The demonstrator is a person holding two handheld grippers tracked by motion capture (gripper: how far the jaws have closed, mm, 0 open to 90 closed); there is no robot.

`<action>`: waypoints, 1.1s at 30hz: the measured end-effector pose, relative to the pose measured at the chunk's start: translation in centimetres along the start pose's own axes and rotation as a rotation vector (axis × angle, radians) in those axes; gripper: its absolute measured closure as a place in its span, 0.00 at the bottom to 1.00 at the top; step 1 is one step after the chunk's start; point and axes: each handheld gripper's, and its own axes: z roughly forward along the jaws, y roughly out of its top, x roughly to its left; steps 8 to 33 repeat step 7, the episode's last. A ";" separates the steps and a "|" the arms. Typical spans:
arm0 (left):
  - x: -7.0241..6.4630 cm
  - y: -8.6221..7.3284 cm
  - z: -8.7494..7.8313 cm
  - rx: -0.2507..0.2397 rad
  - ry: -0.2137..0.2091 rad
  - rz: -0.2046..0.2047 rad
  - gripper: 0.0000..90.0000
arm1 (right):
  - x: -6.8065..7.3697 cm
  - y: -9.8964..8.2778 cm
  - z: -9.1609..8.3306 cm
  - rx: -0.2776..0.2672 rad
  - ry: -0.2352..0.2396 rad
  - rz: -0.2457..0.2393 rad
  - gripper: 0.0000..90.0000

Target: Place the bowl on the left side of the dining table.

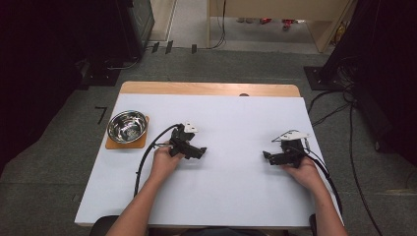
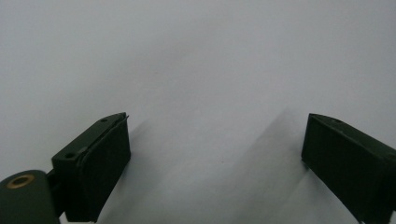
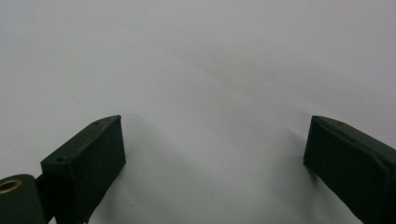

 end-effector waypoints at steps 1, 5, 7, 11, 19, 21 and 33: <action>-0.1 -0.1 0.1 -0.008 0.000 0.001 0.06 | 0.0 0.0 0.0 0.000 0.001 0.000 0.05; -0.1 -0.1 0.1 -0.008 -0.004 0.003 0.03 | 0.0 0.0 0.0 0.000 0.000 0.000 0.05; -0.1 -0.1 0.1 -0.008 -0.005 0.005 0.03 | 0.0 0.0 0.0 0.000 0.001 0.000 0.05; -0.1 -0.1 0.1 -0.008 -0.005 0.005 0.03 | 0.0 0.0 0.0 0.000 0.001 0.000 0.05; -0.1 -0.1 0.1 -0.008 -0.005 0.005 0.03 | 0.0 0.0 0.0 0.000 0.001 0.000 0.05; -0.1 -0.1 0.1 -0.008 -0.005 0.005 0.03 | 0.0 0.0 0.0 0.000 0.001 0.000 0.05; -0.1 -0.1 0.1 -0.008 -0.005 0.005 0.03 | 0.0 0.0 0.0 0.000 0.001 0.000 0.05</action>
